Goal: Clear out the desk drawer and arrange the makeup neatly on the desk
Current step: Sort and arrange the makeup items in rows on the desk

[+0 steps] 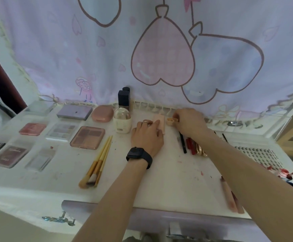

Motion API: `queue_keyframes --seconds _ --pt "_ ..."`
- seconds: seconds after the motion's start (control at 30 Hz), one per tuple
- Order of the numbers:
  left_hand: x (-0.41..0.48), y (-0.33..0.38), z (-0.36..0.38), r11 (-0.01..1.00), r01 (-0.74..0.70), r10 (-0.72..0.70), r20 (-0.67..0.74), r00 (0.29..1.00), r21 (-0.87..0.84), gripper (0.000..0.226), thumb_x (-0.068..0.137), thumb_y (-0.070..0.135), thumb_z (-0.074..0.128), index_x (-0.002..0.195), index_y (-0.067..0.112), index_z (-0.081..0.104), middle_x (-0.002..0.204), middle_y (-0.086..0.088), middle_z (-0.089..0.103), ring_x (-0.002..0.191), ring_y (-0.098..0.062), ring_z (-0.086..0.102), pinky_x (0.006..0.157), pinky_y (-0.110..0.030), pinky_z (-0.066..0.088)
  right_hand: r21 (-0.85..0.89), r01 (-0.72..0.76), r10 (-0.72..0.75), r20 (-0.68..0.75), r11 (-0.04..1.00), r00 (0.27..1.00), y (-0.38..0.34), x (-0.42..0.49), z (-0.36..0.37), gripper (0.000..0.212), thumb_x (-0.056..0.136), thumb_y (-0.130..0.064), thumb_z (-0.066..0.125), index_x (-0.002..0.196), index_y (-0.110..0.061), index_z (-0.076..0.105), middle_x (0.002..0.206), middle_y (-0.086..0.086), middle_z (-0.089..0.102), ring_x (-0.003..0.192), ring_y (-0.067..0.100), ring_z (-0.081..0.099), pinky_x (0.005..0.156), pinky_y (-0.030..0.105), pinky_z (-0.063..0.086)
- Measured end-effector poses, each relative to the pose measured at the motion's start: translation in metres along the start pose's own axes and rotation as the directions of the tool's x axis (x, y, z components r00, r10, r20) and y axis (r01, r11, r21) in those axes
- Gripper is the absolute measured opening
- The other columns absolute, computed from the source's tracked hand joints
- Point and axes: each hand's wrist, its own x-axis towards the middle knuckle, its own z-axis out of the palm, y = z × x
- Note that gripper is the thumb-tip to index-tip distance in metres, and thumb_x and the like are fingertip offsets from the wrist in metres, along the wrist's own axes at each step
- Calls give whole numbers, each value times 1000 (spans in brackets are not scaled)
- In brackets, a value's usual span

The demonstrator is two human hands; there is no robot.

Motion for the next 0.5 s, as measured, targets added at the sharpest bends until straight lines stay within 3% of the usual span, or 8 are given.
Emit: queue_keyframes --seconds 0.5 --pt "-1 0 -2 1000 24 -25 9 1000 11 47 97 34 45 144 28 49 140 -2 51 126 -25 44 99 -38 38 -63 16 -14 28 998 1000 -6 8 4 16 94 -10 55 99 -12 70 96 8 68 88 26 64 80 40 58"
